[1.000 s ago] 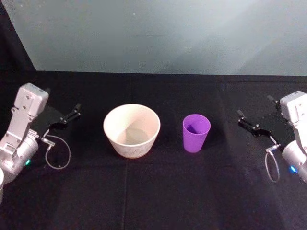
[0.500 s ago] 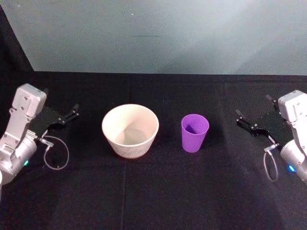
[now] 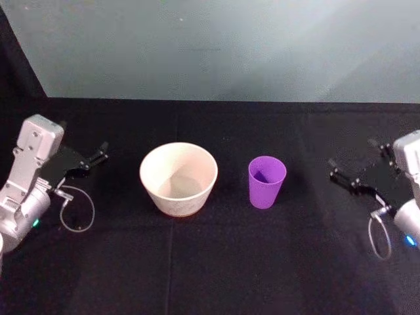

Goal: Pick up the cup and pour the mung beans from the cup into the bowl.

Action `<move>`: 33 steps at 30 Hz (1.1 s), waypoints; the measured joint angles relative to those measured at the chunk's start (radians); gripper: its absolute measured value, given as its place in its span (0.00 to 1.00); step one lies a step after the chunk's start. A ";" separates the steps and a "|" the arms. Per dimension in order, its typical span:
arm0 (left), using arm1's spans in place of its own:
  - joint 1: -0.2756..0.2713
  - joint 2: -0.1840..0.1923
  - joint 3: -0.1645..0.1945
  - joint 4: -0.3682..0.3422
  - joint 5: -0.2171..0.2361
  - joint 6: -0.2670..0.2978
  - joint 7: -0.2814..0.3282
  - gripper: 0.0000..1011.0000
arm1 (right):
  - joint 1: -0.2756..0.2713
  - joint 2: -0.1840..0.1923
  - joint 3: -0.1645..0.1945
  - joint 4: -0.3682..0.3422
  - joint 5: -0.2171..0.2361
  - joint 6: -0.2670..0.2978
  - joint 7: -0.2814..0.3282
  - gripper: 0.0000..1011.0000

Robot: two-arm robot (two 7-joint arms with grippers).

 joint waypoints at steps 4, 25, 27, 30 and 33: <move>0.000 0.000 0.000 0.000 0.000 0.000 0.000 0.99 | -0.059 0.032 0.014 -0.058 0.025 0.014 0.046 0.99; 0.000 0.000 0.000 0.000 0.000 0.000 0.000 0.99 | -0.106 -0.043 -0.035 -0.106 0.061 0.012 0.227 0.99; 0.000 0.000 0.000 0.000 0.000 0.000 0.000 0.99 | -0.099 -0.057 -0.037 -0.103 0.064 0.019 0.233 0.99; 0.000 0.000 0.000 0.000 0.000 0.000 0.000 0.99 | -0.085 -0.085 -0.044 -0.094 0.058 0.035 0.233 0.99; 0.000 0.000 0.000 0.000 0.000 0.000 0.000 0.99 | -0.071 -0.120 -0.047 -0.073 0.048 0.045 0.228 0.99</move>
